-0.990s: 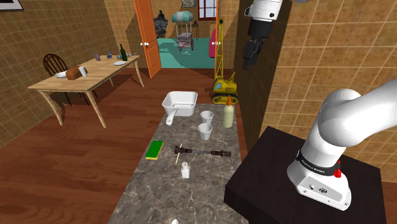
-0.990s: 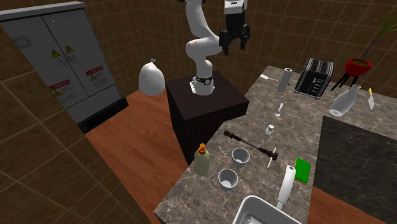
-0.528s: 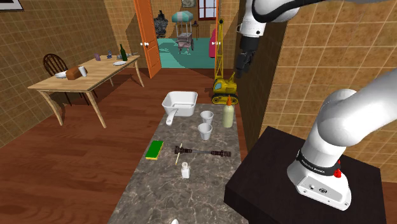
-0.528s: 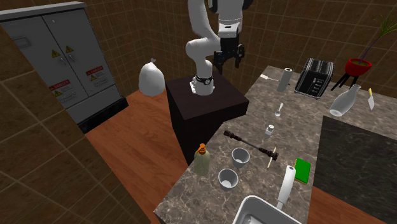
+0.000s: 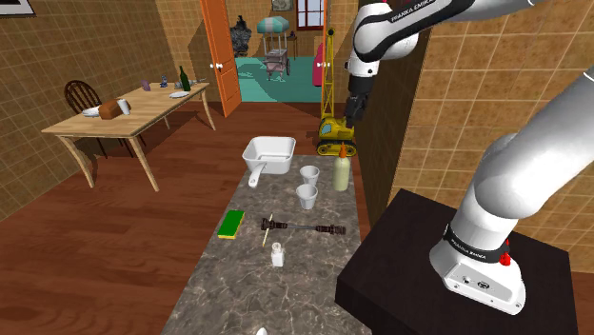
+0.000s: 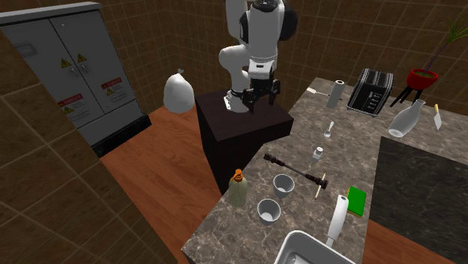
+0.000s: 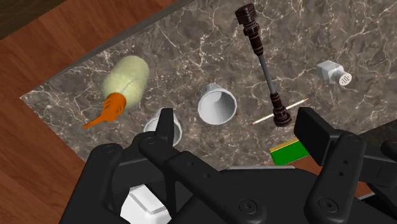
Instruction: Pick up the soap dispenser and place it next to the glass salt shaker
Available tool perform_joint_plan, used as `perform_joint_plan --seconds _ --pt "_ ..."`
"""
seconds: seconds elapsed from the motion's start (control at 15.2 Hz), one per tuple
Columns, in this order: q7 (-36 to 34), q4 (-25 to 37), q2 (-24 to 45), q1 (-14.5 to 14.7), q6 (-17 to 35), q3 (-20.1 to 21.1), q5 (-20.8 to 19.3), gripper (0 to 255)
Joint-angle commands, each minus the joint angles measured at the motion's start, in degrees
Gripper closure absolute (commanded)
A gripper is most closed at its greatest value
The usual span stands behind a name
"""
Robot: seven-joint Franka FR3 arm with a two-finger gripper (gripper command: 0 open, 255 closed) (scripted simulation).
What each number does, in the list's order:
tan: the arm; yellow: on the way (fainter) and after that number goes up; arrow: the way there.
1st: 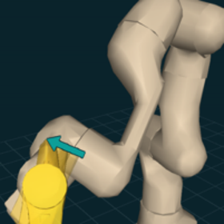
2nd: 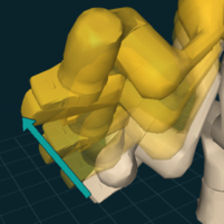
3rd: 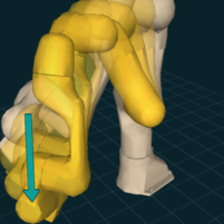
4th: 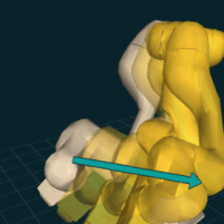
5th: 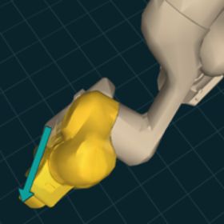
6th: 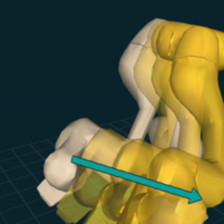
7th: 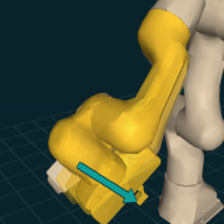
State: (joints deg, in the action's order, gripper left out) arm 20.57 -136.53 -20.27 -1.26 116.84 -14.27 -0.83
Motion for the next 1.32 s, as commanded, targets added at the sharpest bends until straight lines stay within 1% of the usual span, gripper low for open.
perform_joint_plan --seconds 0.0,0.26,0.59,0.86,1.12,1.25 --pt "2.14 1.0 4.0 -0.31 2.29 -1.49 0.17 0" --pt "6.12 4.52 12.83 -0.67 6.01 -3.78 1.7 0" --pt "11.39 10.44 24.33 -1.79 9.37 -5.6 4.95 0" --pt "15.34 16.38 33.66 -3.6 10.9 -5.94 7.92 0" --pt "18.54 23.41 42.92 -6.11 11.42 -5.48 10.45 0" --pt "18.78 23.54 43.78 -6.38 12.07 -5.26 10.73 0"
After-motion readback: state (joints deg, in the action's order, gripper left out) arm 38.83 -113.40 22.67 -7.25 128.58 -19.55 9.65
